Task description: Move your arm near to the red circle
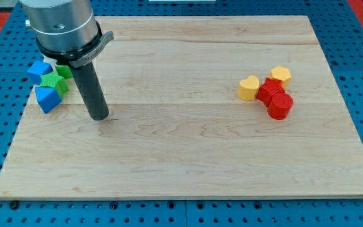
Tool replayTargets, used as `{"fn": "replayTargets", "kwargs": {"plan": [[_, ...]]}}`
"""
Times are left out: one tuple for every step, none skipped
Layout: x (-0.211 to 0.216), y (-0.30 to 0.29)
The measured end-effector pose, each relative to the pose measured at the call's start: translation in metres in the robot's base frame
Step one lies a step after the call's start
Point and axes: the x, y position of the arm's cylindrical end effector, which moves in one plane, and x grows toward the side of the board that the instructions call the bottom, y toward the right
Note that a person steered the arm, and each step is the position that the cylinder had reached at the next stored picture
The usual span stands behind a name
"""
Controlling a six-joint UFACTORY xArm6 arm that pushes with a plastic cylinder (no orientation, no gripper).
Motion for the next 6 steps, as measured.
{"fn": "replayTargets", "kwargs": {"plan": [[0.000, 0.000], [0.003, 0.000], [0.033, -0.016], [0.053, 0.068], [0.057, 0.099], [0.063, 0.174]]}}
